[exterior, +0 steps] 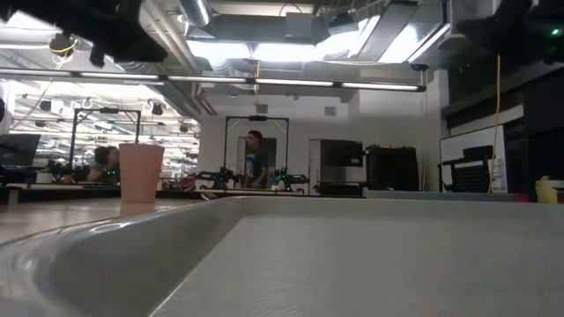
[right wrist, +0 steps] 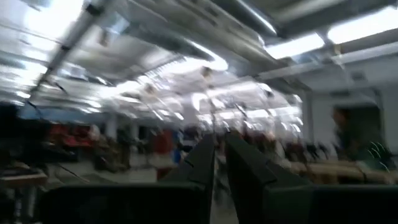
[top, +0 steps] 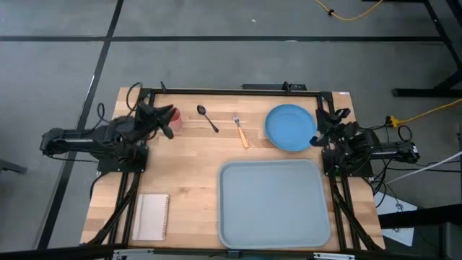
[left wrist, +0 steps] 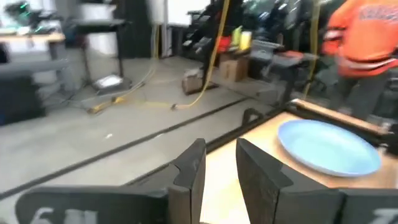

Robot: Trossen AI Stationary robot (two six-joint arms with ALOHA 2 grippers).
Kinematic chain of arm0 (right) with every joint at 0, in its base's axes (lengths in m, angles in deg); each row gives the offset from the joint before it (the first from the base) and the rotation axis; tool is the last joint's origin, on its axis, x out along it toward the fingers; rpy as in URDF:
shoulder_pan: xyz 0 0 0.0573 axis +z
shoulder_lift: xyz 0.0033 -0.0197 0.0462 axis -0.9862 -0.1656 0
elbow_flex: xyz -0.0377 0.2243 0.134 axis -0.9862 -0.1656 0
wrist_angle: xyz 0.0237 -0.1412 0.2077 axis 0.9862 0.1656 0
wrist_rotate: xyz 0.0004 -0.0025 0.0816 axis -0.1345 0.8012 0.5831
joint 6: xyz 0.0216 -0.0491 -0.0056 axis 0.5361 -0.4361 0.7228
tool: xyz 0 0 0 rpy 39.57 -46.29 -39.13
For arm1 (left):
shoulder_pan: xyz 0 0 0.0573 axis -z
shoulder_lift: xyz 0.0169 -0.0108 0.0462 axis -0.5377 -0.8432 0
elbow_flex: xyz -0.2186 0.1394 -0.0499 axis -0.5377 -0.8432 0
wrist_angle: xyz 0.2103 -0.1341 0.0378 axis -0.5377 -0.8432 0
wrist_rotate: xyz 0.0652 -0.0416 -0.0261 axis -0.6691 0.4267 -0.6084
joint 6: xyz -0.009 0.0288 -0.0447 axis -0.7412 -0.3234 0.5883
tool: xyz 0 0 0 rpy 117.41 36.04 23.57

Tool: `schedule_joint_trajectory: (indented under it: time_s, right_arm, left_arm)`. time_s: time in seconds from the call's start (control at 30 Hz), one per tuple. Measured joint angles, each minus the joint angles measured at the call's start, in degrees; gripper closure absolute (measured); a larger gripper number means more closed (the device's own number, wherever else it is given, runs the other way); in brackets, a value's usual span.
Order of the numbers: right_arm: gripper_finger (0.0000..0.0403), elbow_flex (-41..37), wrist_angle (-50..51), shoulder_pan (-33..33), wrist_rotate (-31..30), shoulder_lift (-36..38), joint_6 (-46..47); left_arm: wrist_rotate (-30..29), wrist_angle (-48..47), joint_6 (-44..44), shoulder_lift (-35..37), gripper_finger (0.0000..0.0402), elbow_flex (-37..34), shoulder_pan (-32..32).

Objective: Pick and place plate/cup/fork/spoon on tray
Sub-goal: Put the pink cup on the top left of the gray tray

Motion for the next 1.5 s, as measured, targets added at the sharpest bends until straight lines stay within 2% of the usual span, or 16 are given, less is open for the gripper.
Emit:
schedule_joint_trajectory:
  time_s: [0.07,0.17,0.43,0.53,0.63,0.77,0.97,1.17,1.23,1.3,1.37,1.4,1.5]
  right_arm:
    - [0.0357,0.0,2.3,0.0,-4.8,0.0,2.6]
    - [0.0357,0.0,4.5,0.0,-8.9,0.0,4.8]
    - [0.0357,0.0,8.2,0.0,-10.8,0.0,4.9]
    - [0.0357,0.0,12.5,0.0,-14.6,0.0,5.0]
    - [0.0357,0.0,15.6,0.0,-14.8,0.0,8.3]
    - [0.0357,2.2,18.0,-0.4,-6.2,-0.5,11.1]
    - [0.0357,12.3,17.8,-3.4,4.7,-5.0,6.1]
    - [0.0357,27.1,11.7,-6.5,18.4,-15.2,-4.6]
    - [0.0357,30.1,7.5,-7.7,23.8,-20.1,-8.7]
    - [0.0357,31.3,5.0,-9.3,25.8,-26.2,-11.2]
    - [0.0357,31.5,3.6,-12.0,22.9,-33.1,-13.3]
    - [0.0357,31.5,2.2,-14.0,18.8,-36.9,-14.3]
    - [0.0357,32.7,1.3,-22.3,0.2,-47.2,-16.2]
  left_arm:
    - [2.0,-3.4,2.8,-3.9,0.0319,5.0,-1.4]
    - [7.4,-10.6,6.5,-10.2,0.0319,11.4,-3.9]
    - [14.3,-28.4,8.3,-31.7,0.0319,28.0,-15.4]
    - [20.4,-33.9,7.5,-38.6,0.0319,31.3,-20.8]
    - [23.1,-35.2,6.3,-43.3,0.0319,34.3,-24.1]
    - [25.7,-36.4,5.3,-45.8,0.0319,36.4,-26.4]
    - [26.6,-35.5,5.2,-45.5,0.0319,37.1,-26.4]
    - [26.4,-35.4,5.2,-45.3,0.0319,37.2,-26.4]
    - [26.1,-35.3,5.2,-45.3,0.0319,37.2,-26.4]
    - [26.0,-34.6,5.2,-45.3,0.0319,37.2,-26.4]
    - [26.0,-33.9,5.4,-45.3,0.0319,37.2,-26.4]
    - [26.0,-33.9,5.6,-45.3,0.0319,37.2,-26.4]
    - [26.0,-33.8,5.6,-45.3,0.0319,37.2,-26.4]
